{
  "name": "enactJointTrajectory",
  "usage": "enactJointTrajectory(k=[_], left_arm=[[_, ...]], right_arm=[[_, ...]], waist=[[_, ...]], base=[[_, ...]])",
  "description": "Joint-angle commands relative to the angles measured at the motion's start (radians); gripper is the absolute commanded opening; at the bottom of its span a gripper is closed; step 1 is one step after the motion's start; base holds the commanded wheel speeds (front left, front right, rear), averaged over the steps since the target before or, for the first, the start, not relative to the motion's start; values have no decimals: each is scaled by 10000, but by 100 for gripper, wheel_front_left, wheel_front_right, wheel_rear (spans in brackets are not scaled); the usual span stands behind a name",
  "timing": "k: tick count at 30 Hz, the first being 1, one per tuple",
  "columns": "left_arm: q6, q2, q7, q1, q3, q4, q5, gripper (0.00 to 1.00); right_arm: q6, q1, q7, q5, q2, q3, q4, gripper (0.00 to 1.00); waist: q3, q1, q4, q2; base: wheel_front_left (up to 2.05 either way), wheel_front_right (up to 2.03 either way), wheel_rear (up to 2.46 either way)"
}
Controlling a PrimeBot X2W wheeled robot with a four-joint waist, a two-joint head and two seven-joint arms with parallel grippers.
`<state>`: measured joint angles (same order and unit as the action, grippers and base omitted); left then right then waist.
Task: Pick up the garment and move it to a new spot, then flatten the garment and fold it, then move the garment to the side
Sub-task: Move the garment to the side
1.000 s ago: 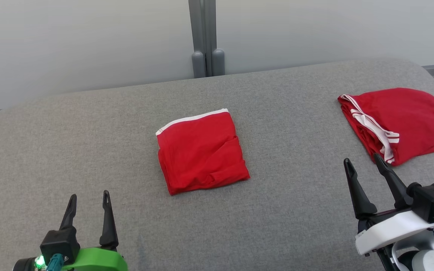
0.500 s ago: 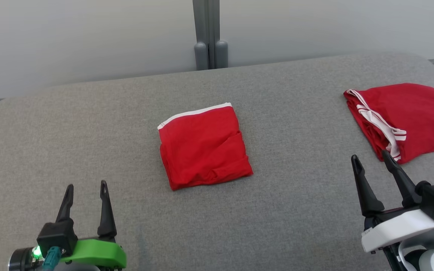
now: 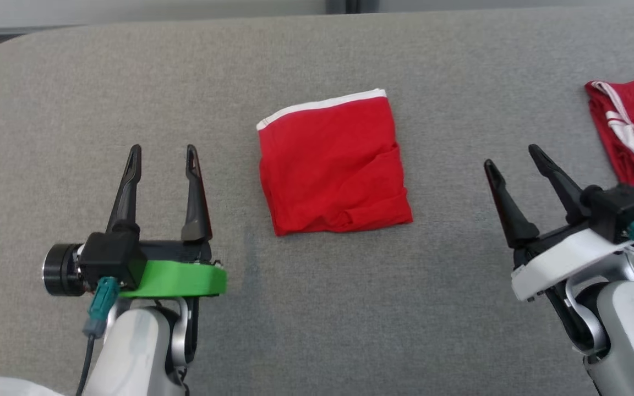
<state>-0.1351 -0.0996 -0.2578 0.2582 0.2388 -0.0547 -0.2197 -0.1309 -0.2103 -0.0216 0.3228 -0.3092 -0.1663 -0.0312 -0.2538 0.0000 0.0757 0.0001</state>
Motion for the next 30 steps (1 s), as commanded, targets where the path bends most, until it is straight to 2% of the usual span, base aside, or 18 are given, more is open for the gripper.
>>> enactJointTrajectory(k=[1,6,15,16,18,25,30], left_arm=[[42,81,-61,314,76,-36,113,100],[130,277,-75,772,197,-20,183,100],[201,400,-77,797,132,54,300,100],[210,405,-74,785,124,56,325,100],[217,419,-73,749,86,62,366,100],[268,402,-72,506,-109,108,579,100],[335,212,-72,285,-234,198,803,100]], right_arm=[[7,-328,-23,98,-157,-244,290,100],[9,-1349,-204,484,-176,-1333,1813,100],[9,-2879,-531,1238,389,-2612,5245,100],[7,-2958,-547,1385,435,-2799,5506,79],[4,-3035,-564,1628,472,-3097,5811,0],[13,-3109,-916,2053,35,-3783,5677,0],[18,-2999,-1369,2218,-498,-4004,5202,0]], waist=[[-1436,0,1365,-1],[-1795,0,1802,-1],[-1829,0,1859,-1],[-1806,0,1851,-1],[-1753,0,1804,-1],[-1530,0,1319,-1],[-1410,0,358,-1]], base=[[0,0,0],[0,0,0],[0,0,0],[0,0,0],[0,0,0],[0,0,0],[0,0,0]])
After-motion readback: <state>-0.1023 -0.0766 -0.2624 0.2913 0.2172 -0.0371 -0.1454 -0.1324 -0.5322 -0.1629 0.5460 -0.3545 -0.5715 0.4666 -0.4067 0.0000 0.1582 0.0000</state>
